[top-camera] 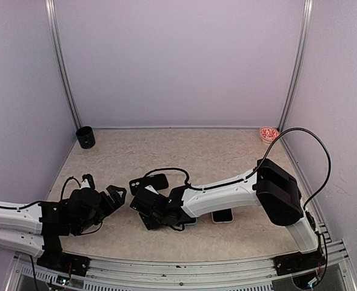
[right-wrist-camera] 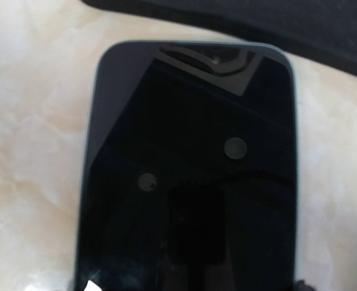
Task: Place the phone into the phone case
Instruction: Adjust the phone at the center of the board.
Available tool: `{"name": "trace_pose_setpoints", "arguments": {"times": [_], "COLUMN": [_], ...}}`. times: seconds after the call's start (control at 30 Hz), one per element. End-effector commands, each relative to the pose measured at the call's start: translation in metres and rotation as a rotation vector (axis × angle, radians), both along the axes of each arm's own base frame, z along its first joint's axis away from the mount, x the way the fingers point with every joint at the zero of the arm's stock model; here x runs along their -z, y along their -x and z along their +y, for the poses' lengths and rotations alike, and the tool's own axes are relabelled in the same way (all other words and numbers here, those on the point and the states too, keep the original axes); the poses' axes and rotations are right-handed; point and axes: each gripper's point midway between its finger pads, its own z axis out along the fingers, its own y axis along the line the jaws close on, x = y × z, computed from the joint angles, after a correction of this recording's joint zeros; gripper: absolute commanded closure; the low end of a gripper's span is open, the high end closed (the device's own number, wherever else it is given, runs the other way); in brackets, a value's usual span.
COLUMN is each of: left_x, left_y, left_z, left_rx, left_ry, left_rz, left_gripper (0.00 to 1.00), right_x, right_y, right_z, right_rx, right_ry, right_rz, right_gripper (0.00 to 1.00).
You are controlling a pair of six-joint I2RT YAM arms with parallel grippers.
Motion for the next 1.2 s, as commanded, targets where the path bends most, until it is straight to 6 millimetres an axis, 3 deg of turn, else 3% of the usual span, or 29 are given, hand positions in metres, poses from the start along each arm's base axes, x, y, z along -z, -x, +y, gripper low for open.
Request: {"name": "trace_pose_setpoints", "arguments": {"times": [0.0,0.33,0.73,1.03,1.1,1.17], "left_x": [0.009,0.020,0.028,0.031,0.032,0.032], "left_y": [-0.004,-0.016,-0.016,-0.017,-0.017,-0.018], "left_z": [0.004,0.016,0.006,0.006,0.007,0.007], "left_rx": [0.011,0.009,0.059,0.077,0.081,0.083], "left_ry": [-0.014,-0.024,-0.012,0.002,0.005,0.005], "left_rz": [0.011,0.023,0.039,0.041,0.049,0.049], "left_gripper": [0.01,0.01,0.01,0.01,0.01,0.01], "right_x": [-0.009,-0.032,-0.040,-0.062,-0.061,-0.059], "right_y": [0.006,0.018,0.034,0.041,0.042,0.038], "right_z": [0.003,0.012,0.025,0.029,0.028,0.029], "right_rx": [-0.056,-0.197,-0.332,-0.410,-0.418,-0.410], "right_ry": [0.012,-0.116,-0.191,-0.270,-0.252,-0.222], "right_rz": [-0.038,-0.073,-0.063,-0.110,-0.112,-0.113], "right_gripper": [0.38,0.40,0.41,0.42,0.40,0.32]}}
